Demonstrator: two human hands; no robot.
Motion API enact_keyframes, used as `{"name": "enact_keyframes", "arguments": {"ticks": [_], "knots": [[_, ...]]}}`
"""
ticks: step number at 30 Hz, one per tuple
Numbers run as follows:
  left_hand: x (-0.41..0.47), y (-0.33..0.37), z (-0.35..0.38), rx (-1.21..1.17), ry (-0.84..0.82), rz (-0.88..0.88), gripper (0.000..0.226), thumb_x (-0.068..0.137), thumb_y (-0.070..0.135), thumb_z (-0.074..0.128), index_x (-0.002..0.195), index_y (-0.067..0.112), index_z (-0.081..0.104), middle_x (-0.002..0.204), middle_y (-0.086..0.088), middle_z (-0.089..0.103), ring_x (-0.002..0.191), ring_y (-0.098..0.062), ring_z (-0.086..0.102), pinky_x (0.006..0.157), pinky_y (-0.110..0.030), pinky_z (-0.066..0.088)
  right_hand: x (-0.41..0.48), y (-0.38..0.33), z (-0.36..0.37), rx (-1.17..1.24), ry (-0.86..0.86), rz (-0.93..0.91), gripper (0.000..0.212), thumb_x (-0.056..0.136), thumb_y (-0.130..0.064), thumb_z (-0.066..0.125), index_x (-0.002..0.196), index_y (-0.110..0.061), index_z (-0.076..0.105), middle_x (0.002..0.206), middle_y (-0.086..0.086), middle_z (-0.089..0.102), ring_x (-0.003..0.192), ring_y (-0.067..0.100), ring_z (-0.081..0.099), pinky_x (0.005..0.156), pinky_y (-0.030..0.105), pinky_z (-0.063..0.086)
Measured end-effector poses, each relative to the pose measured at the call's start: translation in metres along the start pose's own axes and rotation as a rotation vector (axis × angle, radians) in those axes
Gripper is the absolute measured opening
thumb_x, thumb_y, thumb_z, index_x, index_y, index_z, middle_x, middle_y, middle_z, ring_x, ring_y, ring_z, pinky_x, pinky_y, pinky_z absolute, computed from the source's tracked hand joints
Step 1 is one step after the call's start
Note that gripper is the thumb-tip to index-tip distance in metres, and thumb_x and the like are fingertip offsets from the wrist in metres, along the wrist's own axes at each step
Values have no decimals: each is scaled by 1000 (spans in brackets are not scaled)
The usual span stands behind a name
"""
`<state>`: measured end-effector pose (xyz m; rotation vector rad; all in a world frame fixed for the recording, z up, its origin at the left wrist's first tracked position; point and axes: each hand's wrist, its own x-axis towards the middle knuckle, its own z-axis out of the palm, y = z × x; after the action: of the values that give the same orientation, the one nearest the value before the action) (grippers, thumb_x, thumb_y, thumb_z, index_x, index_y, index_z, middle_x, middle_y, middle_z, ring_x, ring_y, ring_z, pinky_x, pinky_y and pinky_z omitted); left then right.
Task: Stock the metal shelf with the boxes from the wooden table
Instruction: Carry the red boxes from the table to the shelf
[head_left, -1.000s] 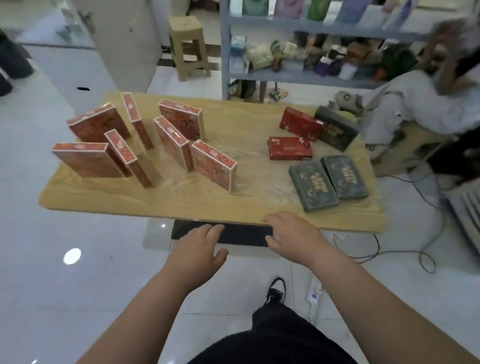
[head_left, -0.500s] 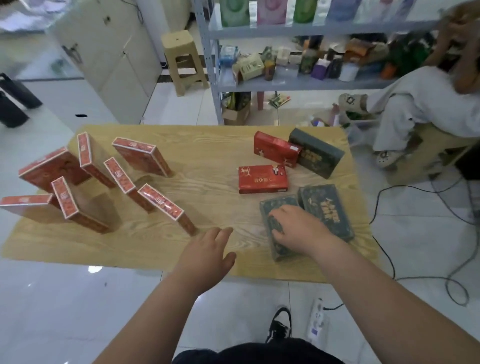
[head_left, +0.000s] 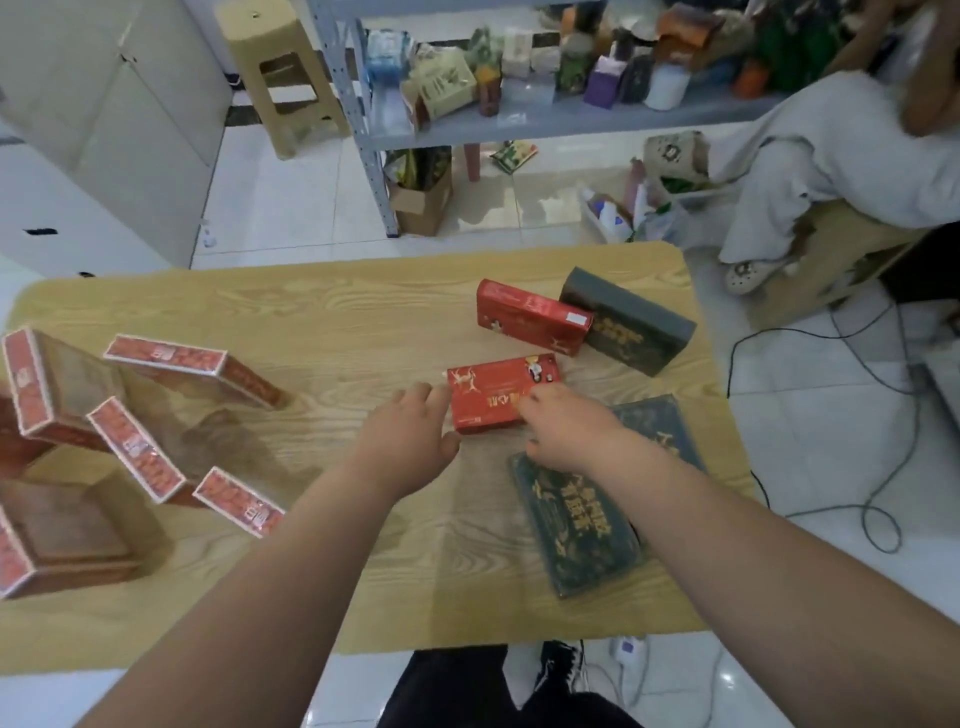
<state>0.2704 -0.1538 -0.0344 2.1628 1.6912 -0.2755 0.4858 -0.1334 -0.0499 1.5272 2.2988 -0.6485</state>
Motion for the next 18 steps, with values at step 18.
{"name": "enact_keyframes", "arguments": {"ticks": [18], "knots": [[202,7,-32,127,88,312,61,91,4,50,147,18,33,141,-12,41,130,-36,37,98,-46,47,111,-8,29,-97,-108,2,94,86,-20,67,159,-22,8,163,12,15,153,35,10,120,57,18]]}}
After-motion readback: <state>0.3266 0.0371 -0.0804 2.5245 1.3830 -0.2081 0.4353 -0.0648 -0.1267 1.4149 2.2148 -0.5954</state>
